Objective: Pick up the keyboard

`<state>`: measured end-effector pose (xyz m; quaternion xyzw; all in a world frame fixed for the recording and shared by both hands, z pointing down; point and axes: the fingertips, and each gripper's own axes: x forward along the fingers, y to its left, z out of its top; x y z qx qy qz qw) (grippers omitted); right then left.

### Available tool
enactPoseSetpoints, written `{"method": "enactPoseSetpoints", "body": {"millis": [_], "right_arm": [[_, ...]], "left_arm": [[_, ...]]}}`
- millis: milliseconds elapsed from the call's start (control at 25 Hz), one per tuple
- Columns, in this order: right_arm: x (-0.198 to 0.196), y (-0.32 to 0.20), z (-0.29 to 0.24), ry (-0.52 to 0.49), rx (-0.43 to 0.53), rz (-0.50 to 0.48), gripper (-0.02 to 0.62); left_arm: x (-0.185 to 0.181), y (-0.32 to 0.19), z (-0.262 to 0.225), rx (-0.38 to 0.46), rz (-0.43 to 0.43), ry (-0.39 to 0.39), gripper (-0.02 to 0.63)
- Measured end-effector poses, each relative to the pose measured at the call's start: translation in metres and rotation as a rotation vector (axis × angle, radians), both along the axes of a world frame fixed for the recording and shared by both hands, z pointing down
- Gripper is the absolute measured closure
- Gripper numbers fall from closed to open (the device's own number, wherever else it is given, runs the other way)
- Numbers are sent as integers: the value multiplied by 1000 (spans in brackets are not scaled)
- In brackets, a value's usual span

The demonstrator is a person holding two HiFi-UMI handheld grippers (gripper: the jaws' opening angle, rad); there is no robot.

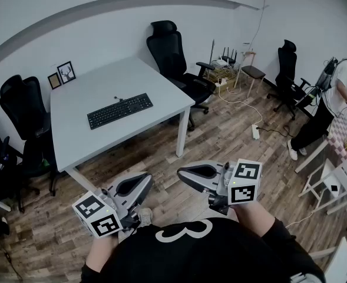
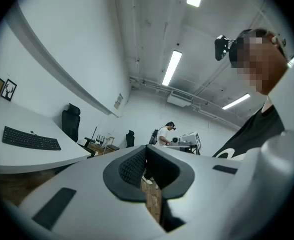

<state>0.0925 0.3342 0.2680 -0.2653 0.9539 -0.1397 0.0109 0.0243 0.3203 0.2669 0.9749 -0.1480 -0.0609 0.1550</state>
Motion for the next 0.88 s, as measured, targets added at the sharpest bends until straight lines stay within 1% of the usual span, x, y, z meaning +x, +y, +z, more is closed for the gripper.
{"method": "enactPoseSetpoints", "body": {"millis": [240, 520, 880], "right_arm": [[5, -2, 0, -10, 3, 18, 589], [13, 4, 2, -28, 7, 15, 588], [27, 3, -4, -93, 36, 7, 588]], "left_arm": [[5, -2, -2, 5, 9, -15, 594], [20, 6, 0, -2, 27, -34, 592], [32, 7, -2, 12, 26, -69, 593]]}}
